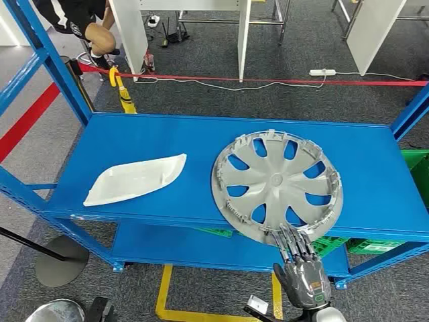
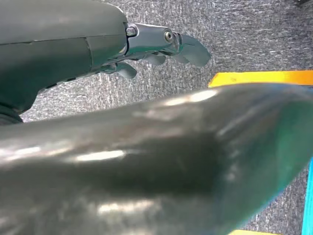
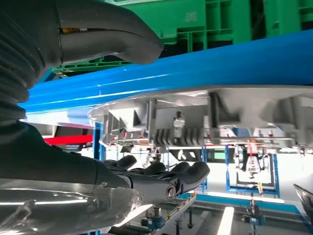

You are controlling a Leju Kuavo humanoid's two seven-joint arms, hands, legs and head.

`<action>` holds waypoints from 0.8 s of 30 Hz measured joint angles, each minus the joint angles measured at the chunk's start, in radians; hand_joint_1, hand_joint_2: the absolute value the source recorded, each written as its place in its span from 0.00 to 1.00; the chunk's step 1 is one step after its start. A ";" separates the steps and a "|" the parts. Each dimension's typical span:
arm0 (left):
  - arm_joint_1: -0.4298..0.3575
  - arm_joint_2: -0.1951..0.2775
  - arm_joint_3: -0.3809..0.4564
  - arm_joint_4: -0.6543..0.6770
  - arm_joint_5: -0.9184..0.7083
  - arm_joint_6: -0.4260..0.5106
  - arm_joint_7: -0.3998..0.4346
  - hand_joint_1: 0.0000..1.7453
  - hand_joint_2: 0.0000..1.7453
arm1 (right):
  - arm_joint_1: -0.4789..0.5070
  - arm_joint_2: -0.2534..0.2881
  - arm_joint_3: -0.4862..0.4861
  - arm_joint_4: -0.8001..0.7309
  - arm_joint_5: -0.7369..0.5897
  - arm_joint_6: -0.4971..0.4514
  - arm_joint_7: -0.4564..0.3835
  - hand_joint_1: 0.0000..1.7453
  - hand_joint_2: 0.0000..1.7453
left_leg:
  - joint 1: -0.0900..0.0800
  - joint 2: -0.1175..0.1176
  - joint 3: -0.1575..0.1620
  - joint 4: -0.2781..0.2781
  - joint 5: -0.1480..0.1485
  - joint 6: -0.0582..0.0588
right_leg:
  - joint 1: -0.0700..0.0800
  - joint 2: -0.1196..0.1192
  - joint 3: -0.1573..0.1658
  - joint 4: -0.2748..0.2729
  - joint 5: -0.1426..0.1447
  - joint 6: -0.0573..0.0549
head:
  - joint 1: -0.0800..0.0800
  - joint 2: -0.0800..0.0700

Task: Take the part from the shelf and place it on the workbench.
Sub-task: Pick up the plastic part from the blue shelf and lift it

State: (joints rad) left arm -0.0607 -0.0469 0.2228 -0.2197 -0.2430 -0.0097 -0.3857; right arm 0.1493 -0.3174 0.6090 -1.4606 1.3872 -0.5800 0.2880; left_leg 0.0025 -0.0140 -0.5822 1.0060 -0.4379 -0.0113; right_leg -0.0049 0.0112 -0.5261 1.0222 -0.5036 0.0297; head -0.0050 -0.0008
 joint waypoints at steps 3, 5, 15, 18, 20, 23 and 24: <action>-0.002 -0.002 0.000 0.000 -0.005 -0.001 0.000 0.00 0.00 | -0.008 0.000 -0.013 0.012 -0.010 0.007 -0.014 0.00 1.00 | 0.000 0.000 0.000 0.000 0.000 0.000 | 0.000 0.000 0.000 0.000 0.000 0.000 | 0.000 0.000; -0.003 -0.004 0.000 0.000 -0.009 -0.002 0.000 0.00 0.00 | -0.015 0.000 -0.028 0.024 -0.014 0.011 -0.027 0.00 1.00 | 0.000 0.000 0.000 0.000 0.000 0.000 | 0.000 0.000 0.000 0.000 0.000 0.000 | 0.000 0.000; -0.004 -0.007 0.000 0.000 -0.017 -0.002 0.000 0.00 0.00 | -0.038 0.000 -0.077 0.065 -0.017 0.025 -0.052 0.00 1.00 | 0.000 0.000 0.000 0.000 0.000 0.000 | 0.000 0.000 0.000 0.000 0.000 0.000 | 0.000 0.000; -0.004 -0.007 0.000 0.000 -0.018 -0.002 0.000 0.00 0.00 | -0.044 0.000 -0.086 0.073 -0.017 0.027 -0.054 0.00 1.00 | 0.000 0.000 0.000 0.000 0.000 0.000 | 0.000 0.000 0.000 0.000 0.000 0.000 | 0.000 0.000; -0.004 -0.007 0.000 0.000 -0.019 -0.002 0.000 0.00 0.00 | -0.045 0.000 -0.092 0.077 -0.016 0.028 -0.058 0.00 1.00 | 0.000 0.000 0.000 0.000 0.000 0.000 | 0.000 0.000 0.000 0.000 0.000 0.000 | 0.000 0.000; -0.005 -0.007 0.000 0.000 -0.024 -0.003 0.000 0.00 0.00 | -0.050 0.001 -0.103 0.083 -0.014 0.039 -0.074 0.00 1.00 | 0.000 0.000 0.000 0.000 0.000 0.000 | 0.000 0.000 0.000 0.000 0.000 0.000 | 0.000 0.000; -0.005 -0.007 0.000 0.000 -0.026 -0.003 0.000 0.00 0.00 | -0.053 0.002 -0.107 0.085 -0.013 0.045 -0.080 0.00 1.00 | 0.000 0.000 0.000 0.000 0.000 0.000 | 0.000 0.000 0.000 0.000 0.000 0.000 | 0.000 0.000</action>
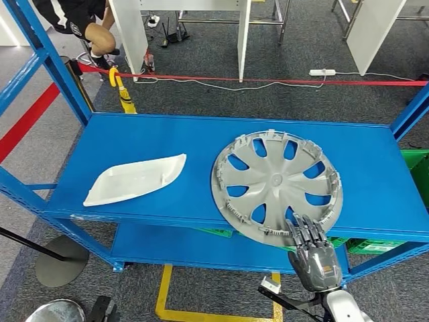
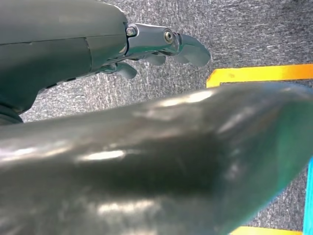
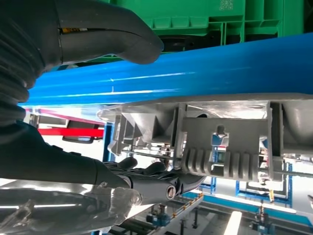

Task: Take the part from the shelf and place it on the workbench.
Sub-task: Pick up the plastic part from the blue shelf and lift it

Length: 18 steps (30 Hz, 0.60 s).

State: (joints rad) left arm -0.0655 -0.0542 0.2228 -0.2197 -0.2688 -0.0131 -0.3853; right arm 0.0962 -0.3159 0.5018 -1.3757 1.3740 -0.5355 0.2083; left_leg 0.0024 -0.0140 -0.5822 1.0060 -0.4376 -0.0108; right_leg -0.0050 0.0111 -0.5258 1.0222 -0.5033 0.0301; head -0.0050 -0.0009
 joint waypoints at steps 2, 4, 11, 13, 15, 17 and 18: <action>0.000 0.000 0.000 0.000 -0.002 0.000 0.000 0.00 0.00 | -0.006 0.002 -0.008 0.005 0.000 0.008 -0.008 0.00 1.00 | 0.000 0.000 0.000 0.000 0.000 0.000 | 0.000 0.000 0.000 0.000 0.000 0.000 | 0.000 0.000; 0.000 0.000 0.000 0.000 -0.002 0.000 0.000 0.00 0.00 | -0.011 0.004 -0.015 0.009 0.000 0.012 -0.011 0.00 1.00 | 0.000 0.000 0.000 0.000 0.000 0.000 | 0.000 0.000 0.000 0.000 0.000 0.000 | 0.000 0.000; 0.000 0.000 0.000 0.000 -0.009 -0.001 0.000 0.00 0.00 | -0.024 0.013 -0.030 0.026 -0.006 0.018 -0.030 0.00 1.00 | 0.000 0.000 0.000 0.000 0.000 0.000 | 0.000 0.000 0.000 0.000 0.000 0.000 | 0.000 0.000; -0.001 0.000 0.000 0.000 -0.011 -0.001 0.000 0.00 0.00 | -0.029 0.017 -0.037 0.032 -0.009 0.020 -0.038 0.00 1.00 | 0.000 0.000 0.000 0.000 0.000 0.000 | 0.000 0.000 0.000 0.000 0.000 0.000 | 0.000 0.000; -0.001 -0.001 0.000 0.000 -0.012 -0.001 0.000 0.00 0.00 | -0.034 0.021 -0.041 0.038 -0.010 0.021 -0.045 0.00 1.00 | 0.000 0.000 0.000 0.000 0.000 0.000 | 0.000 0.000 0.000 0.000 0.000 0.000 | 0.000 0.000; -0.001 -0.001 0.000 0.000 -0.014 -0.001 0.000 0.00 0.00 | -0.039 0.024 -0.045 0.044 -0.010 0.021 -0.049 0.22 1.00 | 0.000 0.000 0.000 0.000 0.000 0.000 | 0.000 0.000 0.000 0.000 0.000 0.000 | 0.000 0.000; -0.001 -0.002 0.000 0.000 -0.014 -0.001 0.000 0.00 0.00 | -0.041 0.026 -0.047 0.046 -0.011 0.021 -0.052 0.46 1.00 | 0.000 0.000 0.000 0.000 0.000 0.000 | 0.000 0.000 0.000 0.000 0.000 0.000 | 0.000 0.000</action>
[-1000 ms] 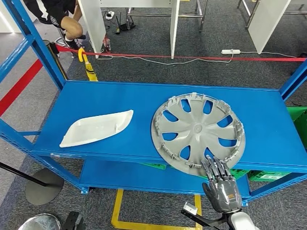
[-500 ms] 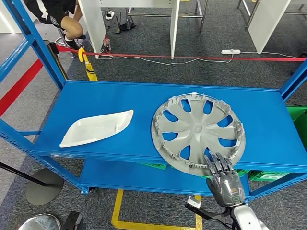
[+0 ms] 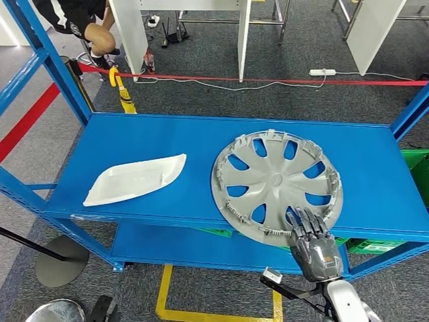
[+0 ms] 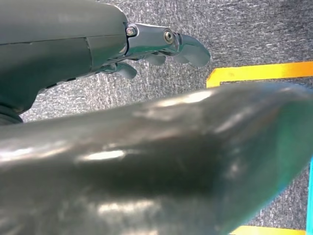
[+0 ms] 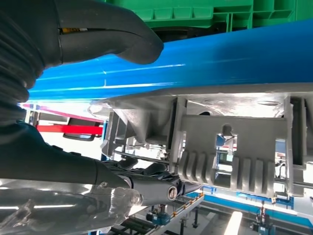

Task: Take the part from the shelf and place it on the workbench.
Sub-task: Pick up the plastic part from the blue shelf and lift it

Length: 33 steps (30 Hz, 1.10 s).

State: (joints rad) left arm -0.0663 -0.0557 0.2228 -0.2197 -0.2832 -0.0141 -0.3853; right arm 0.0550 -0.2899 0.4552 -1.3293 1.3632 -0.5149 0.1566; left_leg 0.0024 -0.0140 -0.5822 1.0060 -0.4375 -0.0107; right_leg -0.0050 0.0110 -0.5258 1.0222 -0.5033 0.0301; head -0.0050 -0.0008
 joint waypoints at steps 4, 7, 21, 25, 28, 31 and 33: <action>0.000 -0.002 0.000 0.000 -0.005 0.000 0.000 0.00 0.00 | -0.004 0.009 -0.012 0.011 -0.003 0.001 -0.018 1.00 1.00 | 0.000 0.000 0.000 0.000 0.000 0.000 | 0.000 0.000 0.000 0.000 0.000 0.000 | 0.000 0.000; 0.000 -0.003 0.000 0.000 -0.007 0.000 0.000 0.00 0.00 | -0.007 0.017 -0.018 0.014 0.001 -0.002 -0.027 1.00 1.00 | 0.000 0.000 0.000 0.000 0.000 0.000 | 0.000 0.000 0.000 0.000 0.000 0.000 | 0.000 0.000; -0.002 -0.004 0.006 0.000 -0.017 0.000 0.000 0.00 0.00 | -0.008 0.037 -0.013 -0.010 0.080 -0.029 -0.022 1.00 1.00 | 0.000 0.000 0.001 0.000 0.000 0.000 | 0.000 0.000 0.001 0.000 0.000 0.000 | 0.000 0.000; -0.002 -0.004 0.006 0.000 -0.017 0.000 0.000 0.00 0.00 | -0.006 0.039 -0.009 -0.019 0.082 -0.032 -0.022 1.00 1.00 | 0.000 0.000 0.001 0.000 0.000 0.000 | 0.000 0.000 0.001 0.000 0.000 0.000 | 0.000 0.000; -0.002 -0.004 0.006 0.000 -0.017 0.000 0.000 0.00 0.00 | -0.005 0.040 -0.007 -0.020 0.082 -0.032 -0.022 1.00 1.00 | 0.000 0.000 0.001 0.000 0.000 0.000 | 0.000 0.000 0.001 0.000 0.000 0.000 | 0.000 0.000; -0.002 -0.004 0.006 0.000 -0.017 0.000 0.000 0.00 0.00 | -0.004 0.040 -0.005 -0.022 0.082 -0.032 -0.021 1.00 1.00 | 0.000 0.000 0.001 0.000 0.000 0.000 | 0.000 0.000 0.001 0.000 0.000 0.000 | 0.000 0.000; -0.002 -0.004 0.006 0.000 -0.017 0.000 0.000 0.00 0.00 | -0.004 0.040 -0.004 -0.022 0.082 -0.032 -0.021 1.00 1.00 | 0.000 0.000 0.001 0.000 0.000 0.000 | 0.000 0.000 0.001 0.000 0.000 0.000 | 0.000 0.000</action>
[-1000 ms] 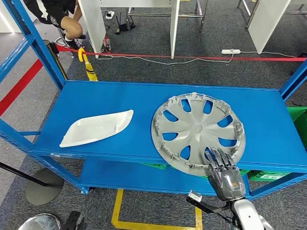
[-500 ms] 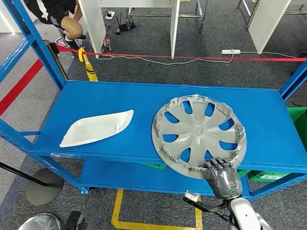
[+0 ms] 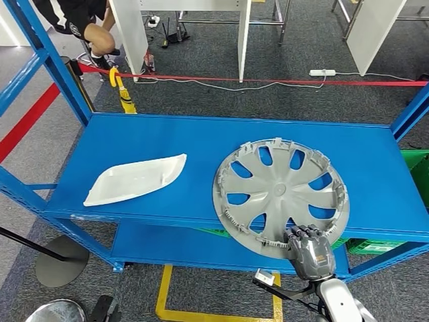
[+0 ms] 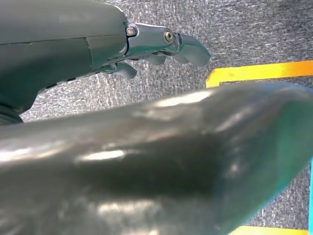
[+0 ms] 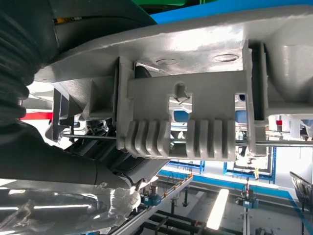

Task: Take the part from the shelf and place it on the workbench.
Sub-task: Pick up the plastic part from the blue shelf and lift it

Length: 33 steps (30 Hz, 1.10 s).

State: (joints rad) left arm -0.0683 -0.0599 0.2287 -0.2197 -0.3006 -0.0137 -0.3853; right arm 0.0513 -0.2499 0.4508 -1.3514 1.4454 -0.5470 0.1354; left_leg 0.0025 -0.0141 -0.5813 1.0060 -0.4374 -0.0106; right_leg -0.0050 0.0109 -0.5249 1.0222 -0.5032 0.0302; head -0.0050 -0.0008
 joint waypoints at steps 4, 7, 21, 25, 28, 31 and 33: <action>0.000 0.000 0.000 0.000 0.000 0.000 0.000 0.00 0.00 | 0.001 0.000 0.000 -0.002 0.000 0.000 0.000 1.00 1.00 | 0.000 0.000 0.000 0.000 0.000 0.000 | 0.000 0.000 0.000 0.000 0.000 0.000 | 0.000 0.000; 0.000 0.000 0.000 0.000 0.000 0.000 0.000 0.00 0.00 | 0.002 0.000 0.000 -0.004 0.000 0.000 0.000 1.00 1.00 | 0.000 0.000 0.000 0.000 0.000 0.000 | 0.000 0.000 0.000 0.000 0.000 0.000 | 0.000 0.000; 0.000 -0.001 0.018 0.000 -0.007 0.002 0.000 0.00 0.00 | 0.033 -0.004 0.019 -0.086 0.117 -0.060 0.102 1.00 1.00 | 0.000 0.000 0.000 0.000 0.000 0.000 | 0.000 0.000 0.000 0.000 0.000 0.000 | 0.000 0.000; 0.001 -0.001 0.026 0.000 -0.010 0.003 0.000 0.00 0.00 | 0.019 -0.042 0.051 -0.150 0.125 -0.106 0.149 1.00 1.00 | 0.000 0.000 0.000 0.000 0.000 0.000 | 0.000 0.000 0.000 0.000 0.000 0.000 | 0.000 0.000; 0.005 -0.002 0.035 0.000 -0.011 0.006 -0.002 0.00 0.00 | 0.062 0.005 -0.021 -0.264 0.125 -0.121 -0.092 1.00 1.00 | 0.000 -0.002 -0.001 0.000 0.000 0.000 | 0.000 -0.001 0.000 0.000 0.000 0.000 | 0.000 0.000; 0.012 -0.003 0.044 0.000 -0.013 0.008 -0.008 0.00 0.00 | 0.117 0.134 -0.170 -0.379 0.126 -0.124 -0.439 1.00 1.00 | 0.000 -0.002 -0.001 -0.001 0.000 0.000 | 0.000 0.000 -0.002 0.000 0.000 0.000 | -0.001 0.000; 0.012 -0.005 0.047 0.000 -0.014 0.009 -0.013 0.00 0.00 | 0.132 0.206 -0.237 -0.441 0.126 -0.126 -0.530 1.00 1.00 | 0.001 -0.002 -0.001 -0.002 0.000 0.000 | 0.001 -0.001 -0.002 0.000 -0.001 0.000 | 0.000 0.000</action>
State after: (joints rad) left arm -0.0563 -0.0646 0.2752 -0.2197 -0.3141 -0.0051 -0.3985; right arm 0.1837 -0.0443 0.2141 -1.7920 1.5711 -0.6731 -0.3943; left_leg 0.0031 -0.0160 -0.5820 1.0045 -0.4372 -0.0103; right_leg -0.0042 0.0100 -0.5267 1.0224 -0.5041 0.0299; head -0.0054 -0.0008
